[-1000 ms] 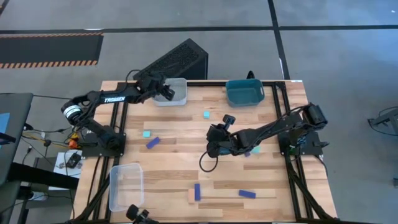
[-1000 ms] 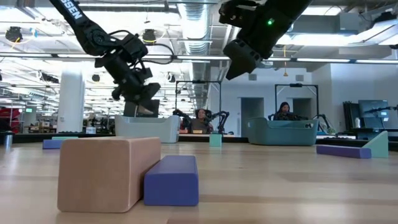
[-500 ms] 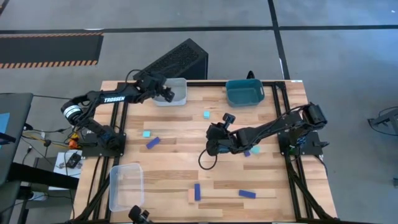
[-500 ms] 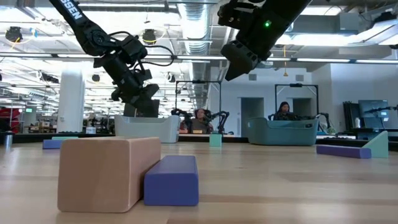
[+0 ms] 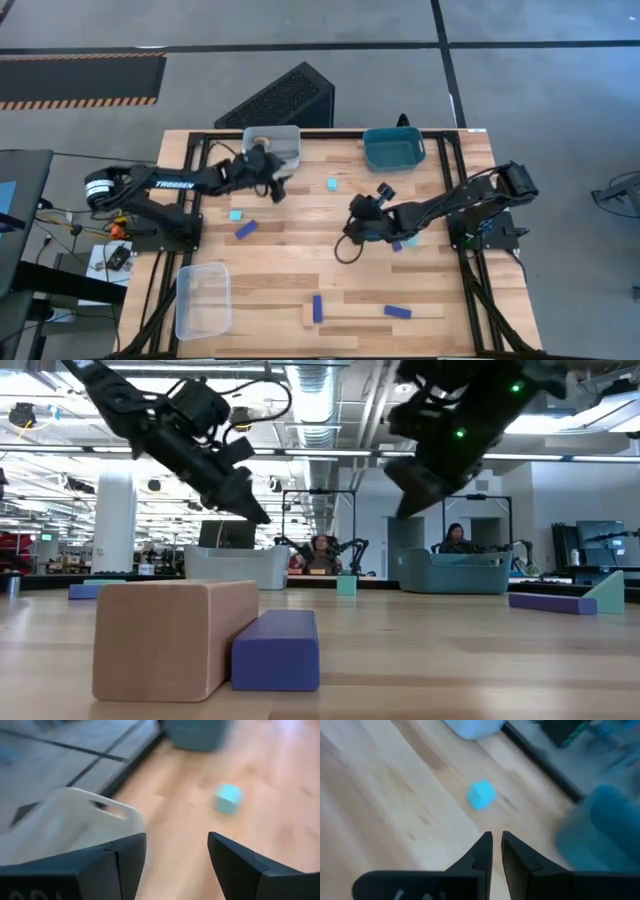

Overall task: Sort & place blocks by color
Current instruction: Put the brown block into the gray bin

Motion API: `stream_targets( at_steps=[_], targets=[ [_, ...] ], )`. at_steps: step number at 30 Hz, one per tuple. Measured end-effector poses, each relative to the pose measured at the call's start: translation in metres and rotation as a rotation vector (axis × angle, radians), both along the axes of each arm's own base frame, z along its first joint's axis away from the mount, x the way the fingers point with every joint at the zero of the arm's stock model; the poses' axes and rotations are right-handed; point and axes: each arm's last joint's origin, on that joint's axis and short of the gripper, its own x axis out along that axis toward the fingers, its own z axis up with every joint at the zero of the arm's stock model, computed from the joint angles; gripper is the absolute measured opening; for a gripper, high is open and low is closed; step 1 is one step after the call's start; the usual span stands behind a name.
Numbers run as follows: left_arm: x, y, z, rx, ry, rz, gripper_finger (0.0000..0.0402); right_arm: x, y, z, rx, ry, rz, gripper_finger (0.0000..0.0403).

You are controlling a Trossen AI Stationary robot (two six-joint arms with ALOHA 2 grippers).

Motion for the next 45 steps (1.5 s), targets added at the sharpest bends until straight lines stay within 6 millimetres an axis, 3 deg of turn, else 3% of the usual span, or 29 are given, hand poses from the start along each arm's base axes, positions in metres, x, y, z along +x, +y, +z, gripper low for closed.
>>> stream_targets(
  at_steps=[4, 8, 14, 20, 25, 31, 38, 45],
  targets=[
    [-0.005, -0.032, 0.005, 0.011, 0.052, -0.112, 0.0197, 0.001, -0.004, 0.006, 0.098, -0.194, 0.103, 0.0063],
    [-0.017, -0.059, 0.023, 0.066, 0.065, -0.121, 0.0196, 0.007, -0.007, 0.007, 0.197, -0.377, 0.297, 0.0063],
    [-0.031, -0.087, 0.046, 0.060, -0.042, -0.242, 0.0196, 0.012, -0.008, -0.007, 0.300, -0.349, 0.444, 0.0063],
    [-0.028, -0.105, 0.038, 0.028, -0.081, -0.542, 0.0196, 0.026, 0.007, -0.017, 0.426, -0.433, 0.644, 0.0071],
    [-0.023, -0.118, 0.031, 0.036, -0.060, -0.626, 0.0196, 0.043, 0.043, -0.028, 0.476, -0.428, 0.730, 0.0116],
    [-0.022, -0.140, 0.025, -0.005, -0.043, -0.692, 0.0196, 0.068, 0.095, -0.028, 0.466, -0.371, 0.770, 0.0219],
    [-0.027, -0.186, 0.014, 0.035, 0.001, -0.750, 0.0196, 0.093, 0.152, -0.007, 0.475, -0.178, 0.741, 0.0323],
    [-0.025, -0.216, 0.007, 0.107, -0.056, -0.784, 0.0196, 0.101, 0.198, 0.000, 0.483, -0.037, 0.777, 0.0369]
  ],
)
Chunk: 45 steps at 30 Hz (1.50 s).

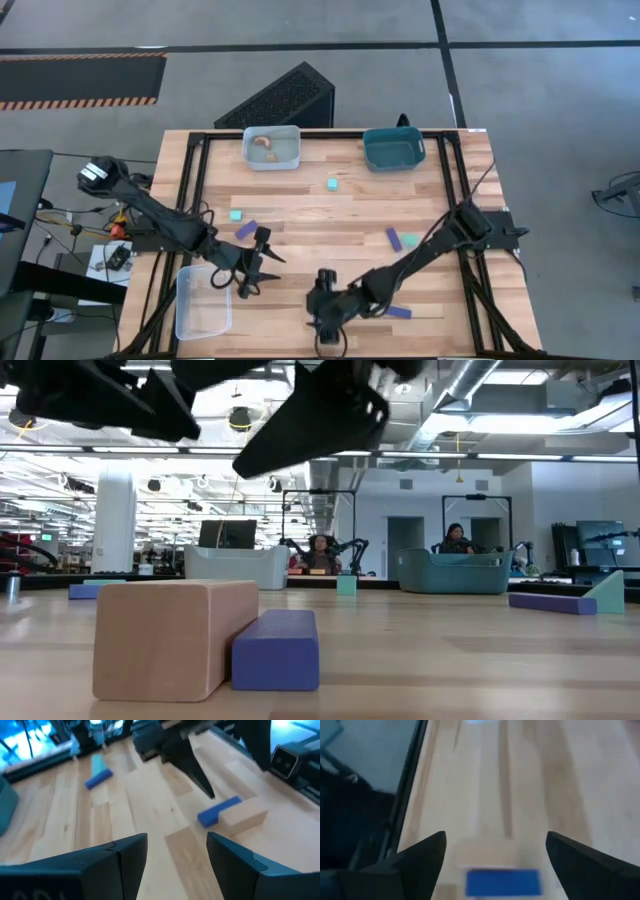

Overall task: Sort & place blocks by color
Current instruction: Put the brown block into the gray bin

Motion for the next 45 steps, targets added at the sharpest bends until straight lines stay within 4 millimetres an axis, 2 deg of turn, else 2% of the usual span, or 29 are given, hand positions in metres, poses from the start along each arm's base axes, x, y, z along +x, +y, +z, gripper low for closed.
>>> stream_targets(
  at_steps=[5, 9, 17, 21, 24, 35, 40, 45],
  targets=[
    [0.008, -0.005, -0.007, 0.063, -0.037, -0.014, 0.0200, 0.009, 0.012, -0.012, -0.005, 0.017, 0.017, 0.0373],
    [0.013, -0.003, -0.015, 0.108, -0.017, -0.013, 0.0217, 0.013, 0.006, -0.021, -0.012, 0.043, -0.008, 0.0373],
    [0.015, -0.003, -0.023, 0.142, 0.012, 0.007, 0.0254, 0.015, 0.005, -0.021, 0.019, 0.040, -0.026, 0.0373],
    [0.015, -0.002, -0.022, 0.148, 0.003, 0.026, 0.0262, 0.015, 0.006, -0.041, -0.001, 0.103, -0.030, 0.0373],
    [0.015, -0.002, -0.022, 0.150, 0.003, 0.030, 0.0263, 0.017, 0.009, -0.049, 0.004, 0.093, -0.028, 0.0373],
    [0.015, -0.001, -0.023, 0.155, 0.009, 0.056, 0.0263, 0.013, 0.008, -0.051, -0.012, 0.142, -0.062, 0.0362],
    [0.016, 0.003, -0.023, 0.170, 0.002, 0.121, 0.0263, 0.012, -0.009, -0.052, -0.037, 0.198, -0.202, 0.0351],
    [0.017, 0.006, -0.023, 0.165, 0.010, 0.146, 0.0263, 0.014, -0.020, -0.045, -0.110, 0.175, -0.209, 0.0351]
  ],
)
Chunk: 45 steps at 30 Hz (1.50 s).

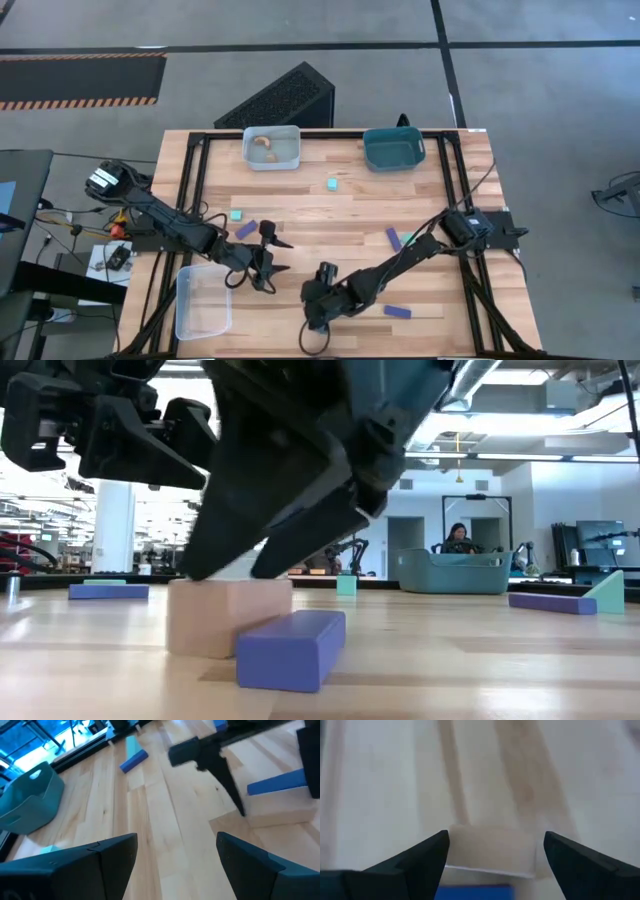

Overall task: Sort & place blocks by color
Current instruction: Put the brown block into the gray bin

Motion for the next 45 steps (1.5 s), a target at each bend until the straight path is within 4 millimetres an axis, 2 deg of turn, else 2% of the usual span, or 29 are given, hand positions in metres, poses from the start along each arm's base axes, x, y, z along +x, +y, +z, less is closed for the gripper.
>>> stream_targets(
  at_steps=[11, 15, 23, 35, 45],
  targets=[
    [-0.001, 0.003, -0.003, 0.021, 0.032, 0.026, 0.0263, -0.004, -0.009, 0.021, -0.061, 0.013, 0.069, 0.0350],
    [-0.002, 0.003, -0.003, 0.023, 0.031, 0.029, 0.0263, -0.005, -0.008, 0.019, -0.035, 0.049, 0.131, 0.0350],
    [-0.001, 0.004, -0.003, 0.026, 0.025, 0.052, 0.0263, 0.001, -0.017, 0.021, 0.124, -0.005, -0.120, 0.0345],
    [-0.002, 0.005, -0.004, 0.015, 0.039, 0.066, 0.0263, -0.005, -0.009, 0.019, 0.080, 0.030, -0.062, 0.0349],
    [-0.003, 0.005, -0.006, 0.018, 0.052, 0.069, 0.0263, -0.006, -0.010, 0.018, 0.072, 0.029, -0.067, 0.0382]
  ],
)
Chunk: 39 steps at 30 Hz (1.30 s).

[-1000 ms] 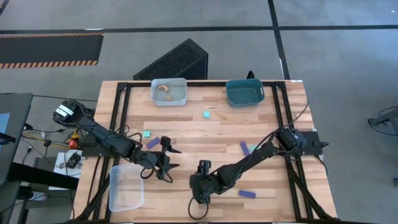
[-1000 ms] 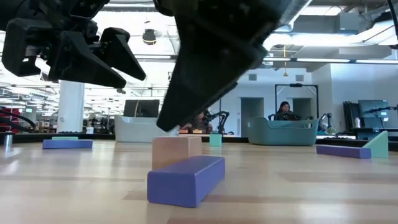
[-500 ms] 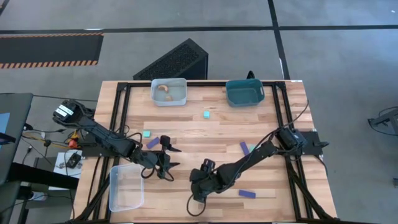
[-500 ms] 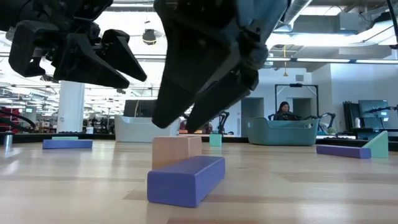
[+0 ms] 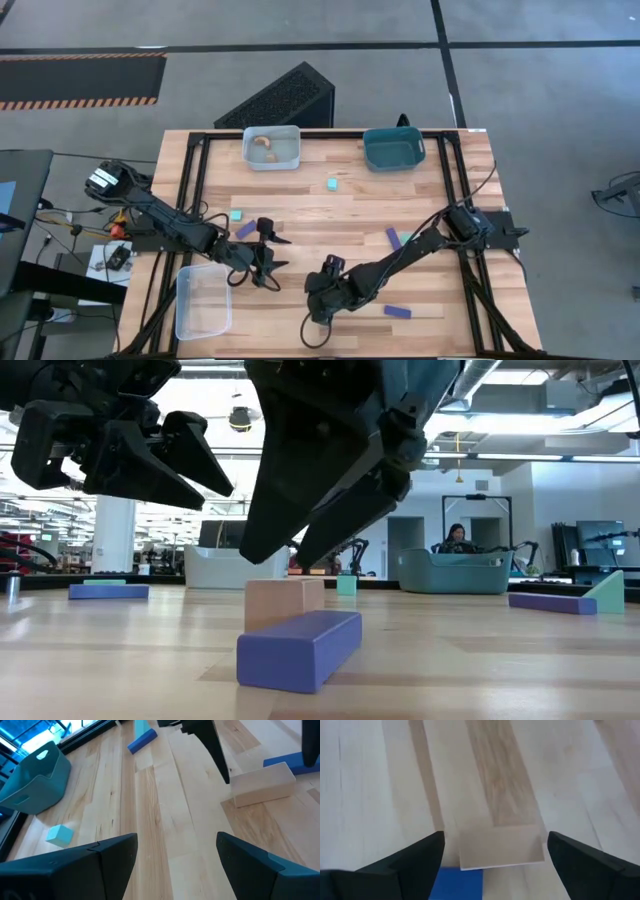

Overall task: Sort & place blocks by color
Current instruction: Put the brown block into the gray bin

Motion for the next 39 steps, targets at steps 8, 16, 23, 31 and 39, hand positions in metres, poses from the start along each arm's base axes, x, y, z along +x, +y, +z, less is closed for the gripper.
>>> stream_targets(
  at_steps=[8, 16, 23, 31, 39],
  targets=[
    [-0.001, 0.000, -0.001, -0.002, 0.010, 0.005, 0.0263, -0.006, 0.000, -0.014, 0.003, 0.007, 0.004, 0.0398],
    [0.000, 0.000, -0.001, -0.004, 0.007, 0.004, 0.0263, -0.005, -0.001, -0.014, 0.002, 0.010, 0.001, 0.0388],
    [0.000, 0.000, -0.001, -0.004, 0.006, 0.005, 0.0263, -0.005, -0.002, -0.014, 0.001, 0.009, 0.000, 0.0362],
    [0.000, 0.000, -0.001, -0.009, 0.005, 0.007, 0.0263, -0.007, -0.002, -0.014, -0.014, 0.021, -0.004, 0.0315],
    [0.000, 0.000, -0.001, -0.012, 0.005, 0.009, 0.0263, -0.007, -0.003, -0.014, -0.019, 0.021, -0.019, 0.0317]
  ],
)
